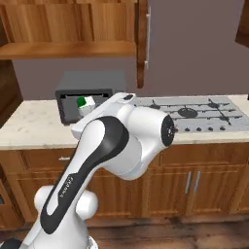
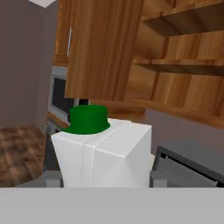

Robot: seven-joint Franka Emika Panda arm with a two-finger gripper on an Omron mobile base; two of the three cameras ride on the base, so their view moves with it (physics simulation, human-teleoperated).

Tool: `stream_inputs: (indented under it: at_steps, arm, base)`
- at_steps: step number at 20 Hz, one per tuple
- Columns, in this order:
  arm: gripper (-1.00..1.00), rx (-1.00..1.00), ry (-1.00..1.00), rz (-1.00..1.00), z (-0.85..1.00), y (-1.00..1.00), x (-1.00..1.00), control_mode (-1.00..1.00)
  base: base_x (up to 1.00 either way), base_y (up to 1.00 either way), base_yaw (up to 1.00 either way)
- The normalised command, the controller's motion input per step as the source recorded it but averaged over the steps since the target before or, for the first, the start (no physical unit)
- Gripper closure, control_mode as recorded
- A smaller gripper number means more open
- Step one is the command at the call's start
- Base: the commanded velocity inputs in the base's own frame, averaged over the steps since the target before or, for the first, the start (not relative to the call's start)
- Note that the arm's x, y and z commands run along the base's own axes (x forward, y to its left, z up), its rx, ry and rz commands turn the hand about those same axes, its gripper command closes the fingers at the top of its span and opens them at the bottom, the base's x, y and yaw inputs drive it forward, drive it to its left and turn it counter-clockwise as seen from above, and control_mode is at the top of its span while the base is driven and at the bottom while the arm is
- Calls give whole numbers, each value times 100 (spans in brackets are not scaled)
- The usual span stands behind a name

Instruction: Pick the milk from the counter and place it in the open cabinet.

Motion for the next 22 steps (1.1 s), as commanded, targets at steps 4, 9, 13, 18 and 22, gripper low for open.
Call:
stream_inputs:
  at_steps: [4, 9, 13, 18, 22]
  arm:
    - [100, 0, 0, 0, 0, 0, 0, 100]
    - [100, 0, 0, 0, 0, 0, 0, 100]
    - [100, 0, 0, 0, 0, 0, 0, 100]
    - [100, 0, 0, 0, 0, 0, 0, 100]
    - [100, 0, 0, 0, 0, 0, 0, 100]
  base:
    - [0, 73, 58]
    - [0, 65, 34]
    - [46, 18, -1]
    - [56, 0, -15]
    - [59, 0, -13]
